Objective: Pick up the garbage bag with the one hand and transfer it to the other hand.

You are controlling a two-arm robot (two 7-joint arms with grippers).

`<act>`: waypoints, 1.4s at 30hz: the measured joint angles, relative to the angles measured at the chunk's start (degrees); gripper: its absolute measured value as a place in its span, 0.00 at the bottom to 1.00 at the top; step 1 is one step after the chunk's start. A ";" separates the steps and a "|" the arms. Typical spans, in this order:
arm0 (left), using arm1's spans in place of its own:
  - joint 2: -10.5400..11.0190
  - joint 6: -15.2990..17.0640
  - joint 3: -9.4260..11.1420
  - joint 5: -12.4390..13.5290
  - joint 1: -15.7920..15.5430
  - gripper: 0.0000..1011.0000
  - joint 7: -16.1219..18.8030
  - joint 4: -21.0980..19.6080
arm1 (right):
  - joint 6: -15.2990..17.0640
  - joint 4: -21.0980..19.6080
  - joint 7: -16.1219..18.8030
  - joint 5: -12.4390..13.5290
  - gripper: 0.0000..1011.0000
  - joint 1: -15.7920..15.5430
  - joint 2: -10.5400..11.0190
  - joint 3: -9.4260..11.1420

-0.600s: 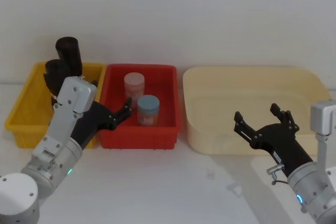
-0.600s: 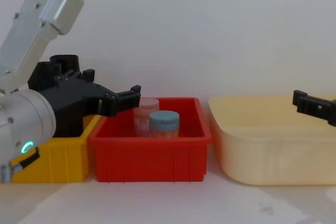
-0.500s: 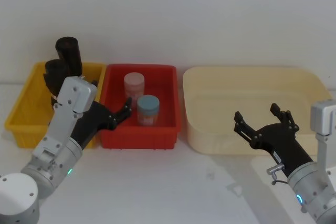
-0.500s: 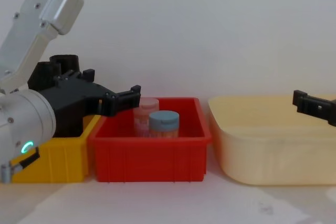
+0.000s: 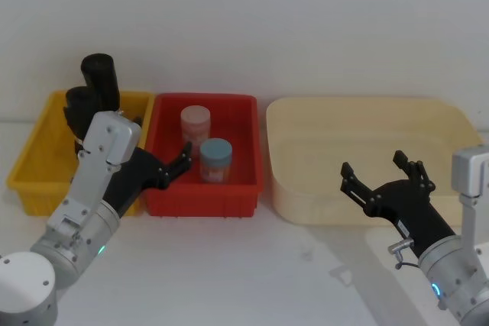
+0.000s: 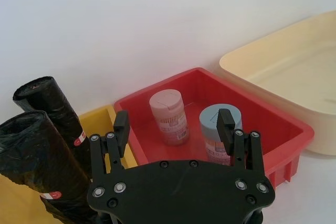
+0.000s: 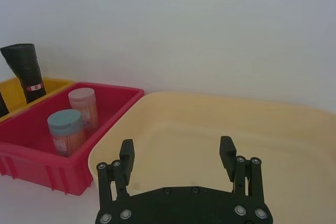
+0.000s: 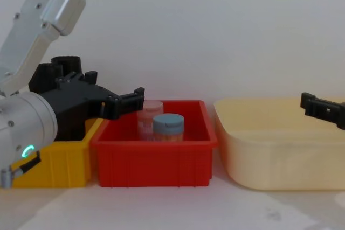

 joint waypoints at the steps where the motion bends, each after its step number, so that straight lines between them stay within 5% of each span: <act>1: 0.00 0.00 0.00 0.00 0.00 0.99 0.00 0.00 | 0.00 0.00 0.00 0.00 0.99 0.00 0.00 0.00; 42: 0.04 0.01 -0.17 -0.02 0.07 0.99 -0.06 -0.45 | 0.69 0.10 1.08 0.62 0.99 0.32 0.14 0.12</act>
